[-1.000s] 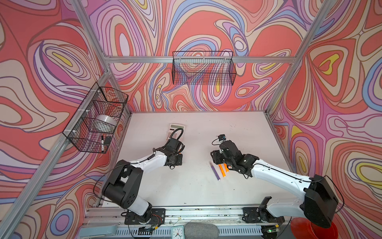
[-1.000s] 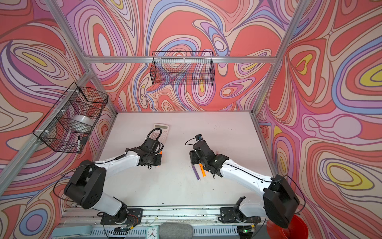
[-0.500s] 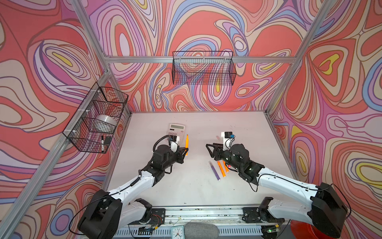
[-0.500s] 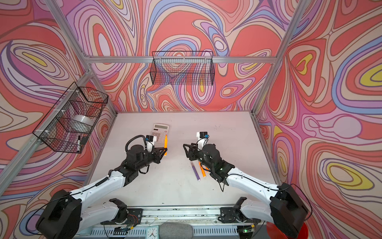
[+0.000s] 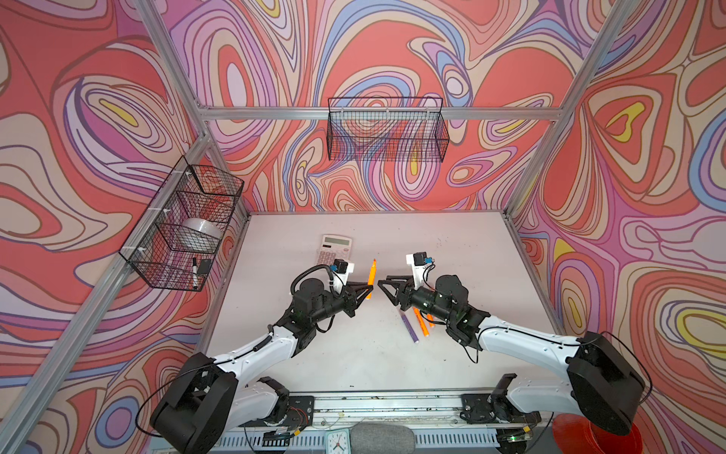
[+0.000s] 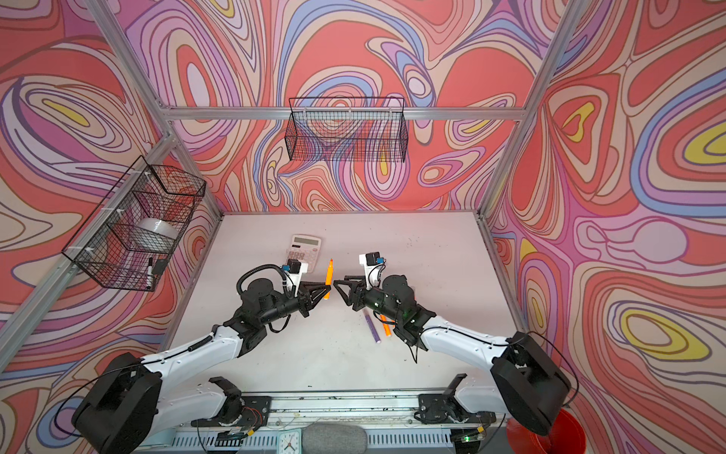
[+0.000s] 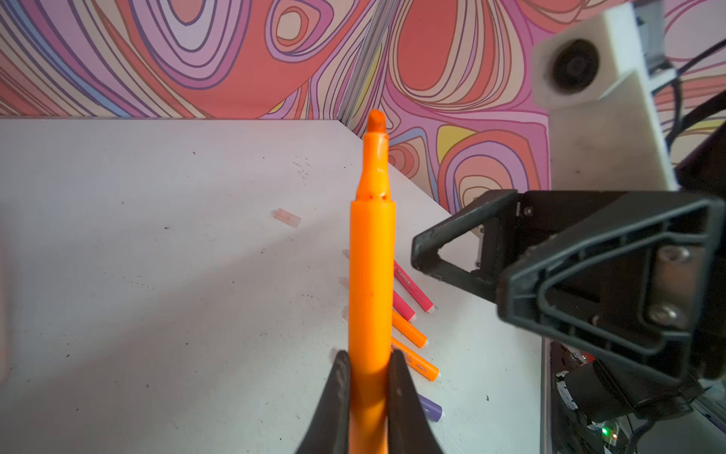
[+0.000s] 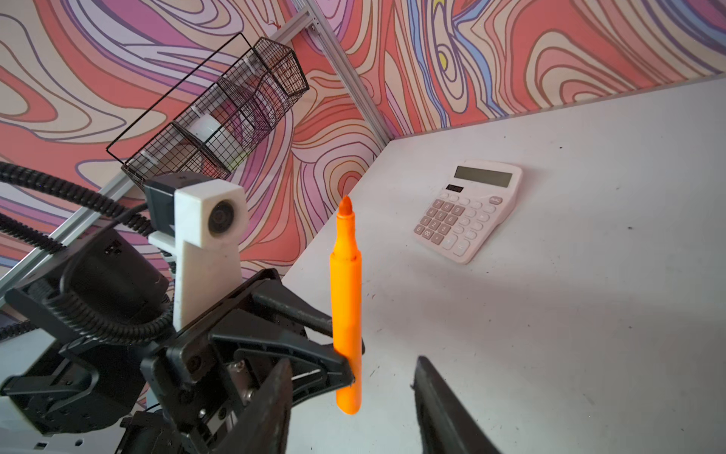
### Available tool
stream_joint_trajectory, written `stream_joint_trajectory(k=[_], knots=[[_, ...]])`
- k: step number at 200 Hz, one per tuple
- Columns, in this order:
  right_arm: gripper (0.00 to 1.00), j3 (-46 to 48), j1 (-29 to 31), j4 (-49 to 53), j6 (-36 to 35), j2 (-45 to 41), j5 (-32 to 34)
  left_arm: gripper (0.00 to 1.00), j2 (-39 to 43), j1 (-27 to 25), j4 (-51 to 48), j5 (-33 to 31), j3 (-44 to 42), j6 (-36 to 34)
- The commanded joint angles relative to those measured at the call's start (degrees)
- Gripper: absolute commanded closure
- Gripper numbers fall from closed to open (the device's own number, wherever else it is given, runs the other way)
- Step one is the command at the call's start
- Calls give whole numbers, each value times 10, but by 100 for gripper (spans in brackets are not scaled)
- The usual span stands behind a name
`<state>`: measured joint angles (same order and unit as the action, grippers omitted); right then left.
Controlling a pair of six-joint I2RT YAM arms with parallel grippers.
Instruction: Insert the pens into the pen caps
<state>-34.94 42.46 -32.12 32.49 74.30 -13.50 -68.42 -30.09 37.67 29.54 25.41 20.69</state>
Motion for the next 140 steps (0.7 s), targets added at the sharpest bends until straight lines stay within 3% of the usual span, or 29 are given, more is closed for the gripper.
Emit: stream_joint_trajectory(k=[1, 108, 140], knots=[[52, -21, 1, -8, -2, 4, -25, 100, -4, -9, 25, 23, 17, -18], [59, -43, 1, 13, -6, 14, -33, 100, -18, -40, 23, 45, 31, -28], [65, -43, 0, 18, -10, 11, -32, 100, -27, -44, 19, 56, 35, -30]])
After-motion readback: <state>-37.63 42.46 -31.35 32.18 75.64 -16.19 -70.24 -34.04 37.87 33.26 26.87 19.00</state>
